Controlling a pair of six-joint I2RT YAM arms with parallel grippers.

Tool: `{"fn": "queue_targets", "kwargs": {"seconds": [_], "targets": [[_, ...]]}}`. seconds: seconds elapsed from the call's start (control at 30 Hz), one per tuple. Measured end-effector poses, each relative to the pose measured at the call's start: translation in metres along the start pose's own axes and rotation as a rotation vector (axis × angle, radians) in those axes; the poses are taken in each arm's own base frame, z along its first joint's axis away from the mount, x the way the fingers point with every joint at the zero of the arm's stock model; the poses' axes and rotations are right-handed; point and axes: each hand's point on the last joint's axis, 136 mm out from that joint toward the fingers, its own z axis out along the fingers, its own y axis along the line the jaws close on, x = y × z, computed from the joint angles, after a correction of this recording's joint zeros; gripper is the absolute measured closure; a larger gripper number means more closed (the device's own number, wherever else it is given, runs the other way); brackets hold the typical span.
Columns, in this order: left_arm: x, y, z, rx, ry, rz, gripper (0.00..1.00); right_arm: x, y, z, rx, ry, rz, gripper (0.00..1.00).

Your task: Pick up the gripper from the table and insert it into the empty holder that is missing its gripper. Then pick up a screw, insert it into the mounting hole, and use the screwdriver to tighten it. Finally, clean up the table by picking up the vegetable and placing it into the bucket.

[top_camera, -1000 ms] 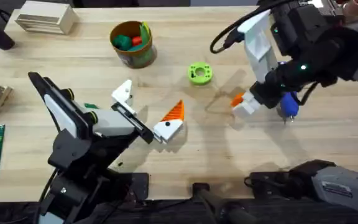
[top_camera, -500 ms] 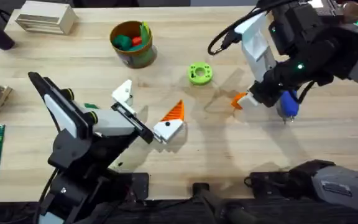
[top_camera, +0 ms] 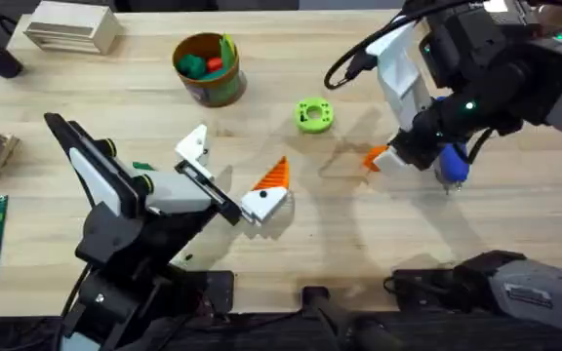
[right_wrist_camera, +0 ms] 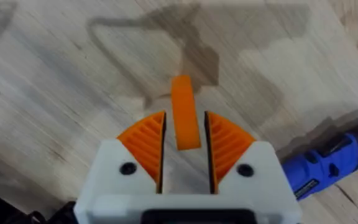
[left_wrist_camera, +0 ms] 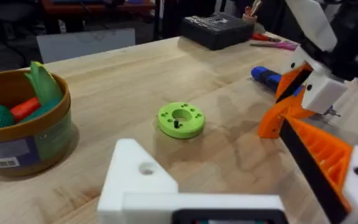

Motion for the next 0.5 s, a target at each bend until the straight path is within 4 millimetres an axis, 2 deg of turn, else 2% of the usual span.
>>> {"fn": "queue_targets", "kwargs": {"seconds": [0.5], "targets": [[0.0,0.0001,0.0,0.0,0.0,0.0,0.014,-0.0045,0.0015,0.0005,0.004,-0.013,-0.014,0.683]]}}
